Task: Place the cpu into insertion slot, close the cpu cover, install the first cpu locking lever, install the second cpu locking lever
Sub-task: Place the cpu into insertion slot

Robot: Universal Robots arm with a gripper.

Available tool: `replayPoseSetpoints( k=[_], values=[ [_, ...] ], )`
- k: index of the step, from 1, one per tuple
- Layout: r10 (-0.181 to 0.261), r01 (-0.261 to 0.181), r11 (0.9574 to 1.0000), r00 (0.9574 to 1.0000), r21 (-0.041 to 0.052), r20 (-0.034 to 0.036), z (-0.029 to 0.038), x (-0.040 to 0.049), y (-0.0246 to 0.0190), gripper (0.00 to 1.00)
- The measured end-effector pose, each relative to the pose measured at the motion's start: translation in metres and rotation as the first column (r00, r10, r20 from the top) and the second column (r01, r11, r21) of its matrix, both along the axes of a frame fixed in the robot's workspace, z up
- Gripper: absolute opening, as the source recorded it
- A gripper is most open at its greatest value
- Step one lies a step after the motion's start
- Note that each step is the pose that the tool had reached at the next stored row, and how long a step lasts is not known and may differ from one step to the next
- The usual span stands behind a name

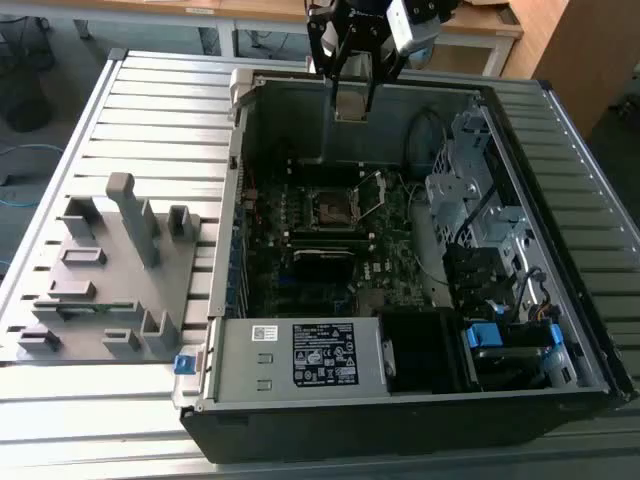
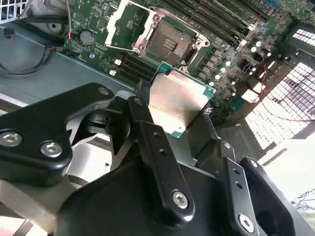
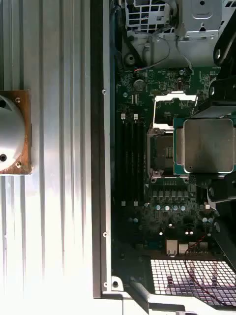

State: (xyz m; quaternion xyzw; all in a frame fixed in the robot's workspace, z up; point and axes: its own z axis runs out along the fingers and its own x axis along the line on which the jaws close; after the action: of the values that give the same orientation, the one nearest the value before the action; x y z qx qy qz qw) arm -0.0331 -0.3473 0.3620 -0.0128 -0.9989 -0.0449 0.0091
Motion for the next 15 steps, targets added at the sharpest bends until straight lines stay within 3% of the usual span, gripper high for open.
replayPoseSetpoints(
  k=[15],
  values=[
    [0.0,0.0,1.0,1.0,-0.0001,0.0,-0.0053,0.0,0.0,0.54]
  ],
)
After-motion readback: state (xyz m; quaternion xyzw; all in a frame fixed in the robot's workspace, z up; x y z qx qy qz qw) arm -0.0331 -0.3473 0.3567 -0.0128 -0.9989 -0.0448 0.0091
